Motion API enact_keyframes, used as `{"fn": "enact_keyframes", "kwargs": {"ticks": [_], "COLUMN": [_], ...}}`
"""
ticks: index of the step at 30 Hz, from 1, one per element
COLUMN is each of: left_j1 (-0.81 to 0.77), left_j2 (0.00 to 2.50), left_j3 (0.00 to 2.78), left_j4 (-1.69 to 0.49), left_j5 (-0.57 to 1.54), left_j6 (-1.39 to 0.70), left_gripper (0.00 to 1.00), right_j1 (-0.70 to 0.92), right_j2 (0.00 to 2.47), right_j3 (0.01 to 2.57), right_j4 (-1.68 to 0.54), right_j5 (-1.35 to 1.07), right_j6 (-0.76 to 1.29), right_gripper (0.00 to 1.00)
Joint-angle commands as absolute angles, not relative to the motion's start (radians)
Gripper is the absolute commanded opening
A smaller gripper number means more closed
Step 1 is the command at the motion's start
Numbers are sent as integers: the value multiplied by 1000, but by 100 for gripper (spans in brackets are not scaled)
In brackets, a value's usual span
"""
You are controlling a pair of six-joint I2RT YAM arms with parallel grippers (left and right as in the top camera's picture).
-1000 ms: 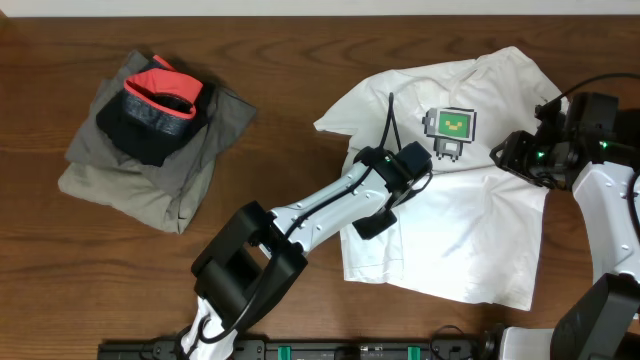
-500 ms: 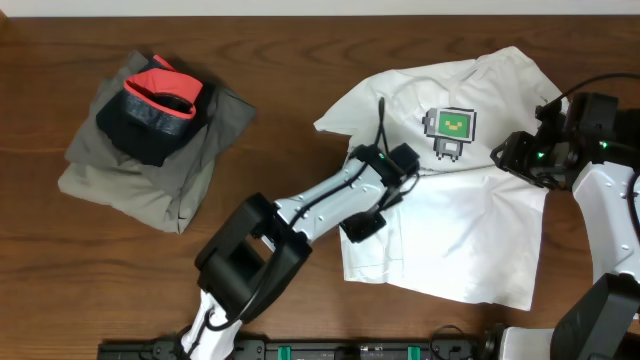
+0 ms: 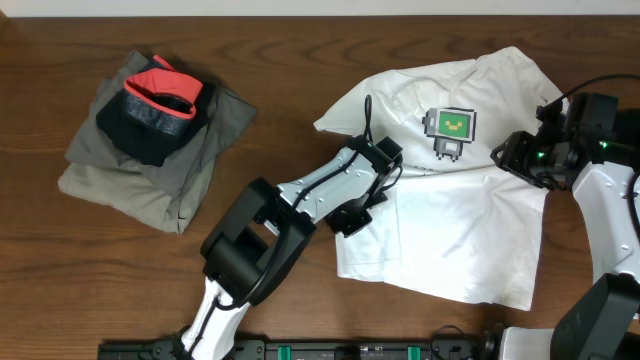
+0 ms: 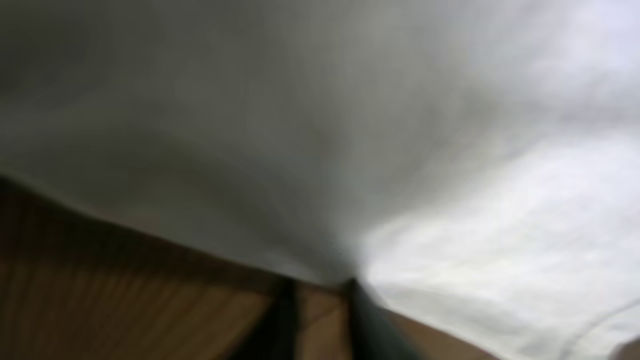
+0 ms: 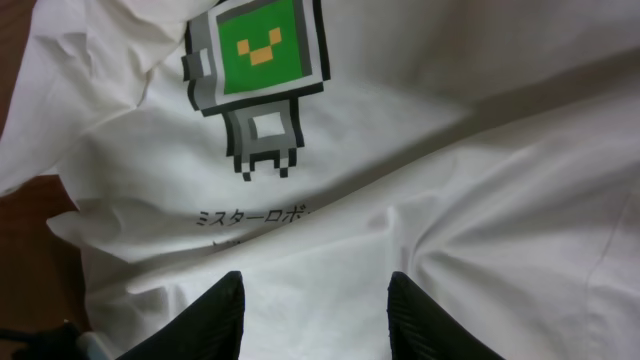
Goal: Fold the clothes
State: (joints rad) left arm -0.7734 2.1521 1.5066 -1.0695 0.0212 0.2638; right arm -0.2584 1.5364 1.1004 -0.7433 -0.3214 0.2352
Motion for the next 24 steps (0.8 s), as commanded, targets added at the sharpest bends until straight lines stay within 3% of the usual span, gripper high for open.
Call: {"fn": "enact_keyframes", "kwargs": {"ticks": [1, 13, 17, 21, 24], "left_j1": [-727, -452, -426, -433, -442], "left_j2": [2196, 2192, 2180, 2151, 2108], "left_j3": [1493, 1494, 1495, 1498, 1499], "left_j4": [-1053, -1089, -1103, -1107, -1126], "left_j5": [-16, -81, -79, -78, -66], "left_j6": [260, 108, 106, 91, 91], "left_gripper": [6, 6, 6, 8, 15], "right_j1": [-261, -261, -268, -297, -303], "right_j2": [1537, 1538, 1538, 1541, 1541], "right_j3": [1112, 1089, 1032, 955, 884], "right_j4": [-749, -815, -823, -715, -554], "right_j5": [-322, -256, -99, -99, -158], "right_j6": [254, 254, 301, 333, 325], "right_gripper": [45, 45, 54, 55, 50]}}
